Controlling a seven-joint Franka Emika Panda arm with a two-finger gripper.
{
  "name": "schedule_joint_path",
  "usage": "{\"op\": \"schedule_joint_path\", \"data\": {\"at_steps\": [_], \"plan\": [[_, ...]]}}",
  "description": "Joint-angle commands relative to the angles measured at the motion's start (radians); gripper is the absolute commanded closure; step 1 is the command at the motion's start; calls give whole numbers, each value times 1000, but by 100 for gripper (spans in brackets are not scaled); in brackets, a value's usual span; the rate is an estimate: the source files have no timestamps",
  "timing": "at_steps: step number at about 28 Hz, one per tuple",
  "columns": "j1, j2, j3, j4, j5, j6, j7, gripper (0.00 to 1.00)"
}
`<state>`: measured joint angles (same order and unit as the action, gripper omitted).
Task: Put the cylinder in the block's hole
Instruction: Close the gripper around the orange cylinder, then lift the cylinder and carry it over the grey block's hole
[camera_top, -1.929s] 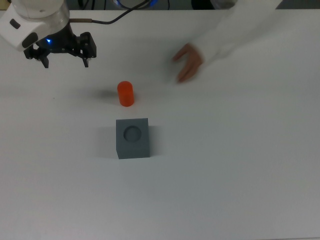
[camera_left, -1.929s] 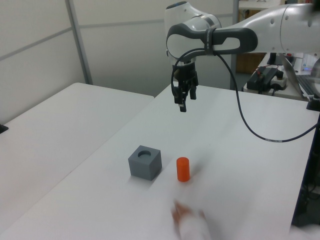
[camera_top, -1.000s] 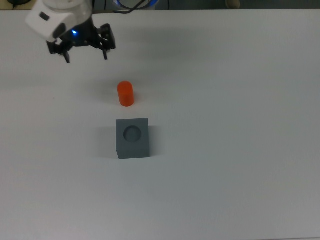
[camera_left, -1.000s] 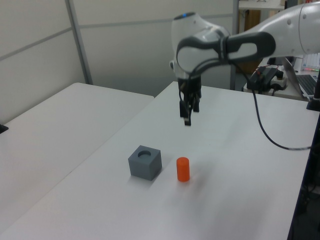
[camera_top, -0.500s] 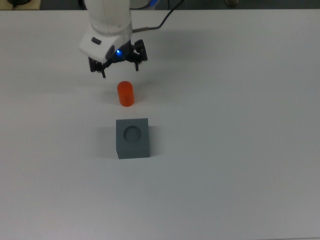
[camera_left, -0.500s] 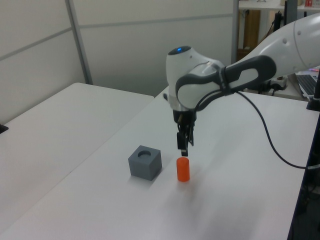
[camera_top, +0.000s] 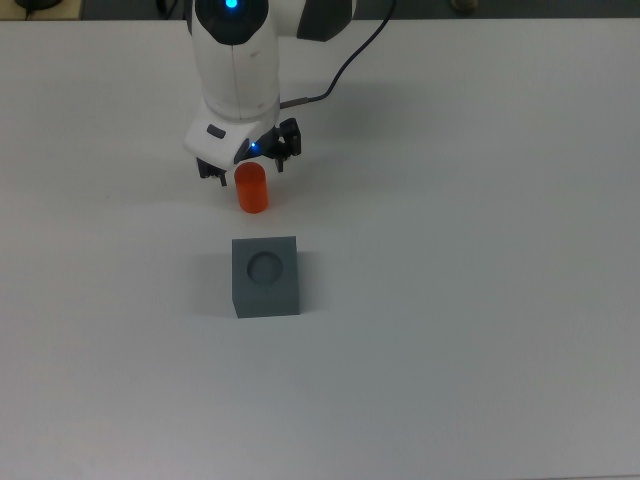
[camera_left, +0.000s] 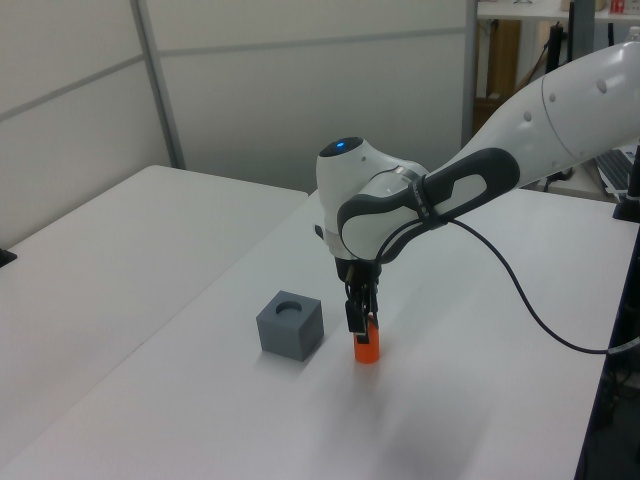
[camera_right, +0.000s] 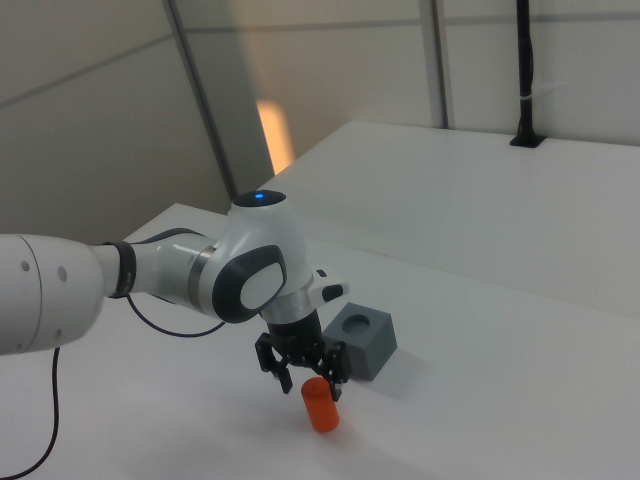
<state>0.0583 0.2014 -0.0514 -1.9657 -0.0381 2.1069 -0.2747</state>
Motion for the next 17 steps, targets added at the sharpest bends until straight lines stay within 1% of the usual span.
{"op": "schedule_joint_path", "data": {"at_steps": [1, 2, 6, 7, 12, 14, 17], "plan": [[3, 0, -2, 2, -25, 15, -26, 50], [3, 0, -2, 2, -25, 15, -31, 63], [3, 0, -2, 4, -23, 10, -43, 90], [2, -2, -2, 5, -22, 7, -43, 100], [0, -4, -2, 37, -8, -1, -34, 100], [-2, -7, -2, 79, 27, -11, -26, 100], [-8, -7, -4, 152, 78, -88, -28, 100]]}}
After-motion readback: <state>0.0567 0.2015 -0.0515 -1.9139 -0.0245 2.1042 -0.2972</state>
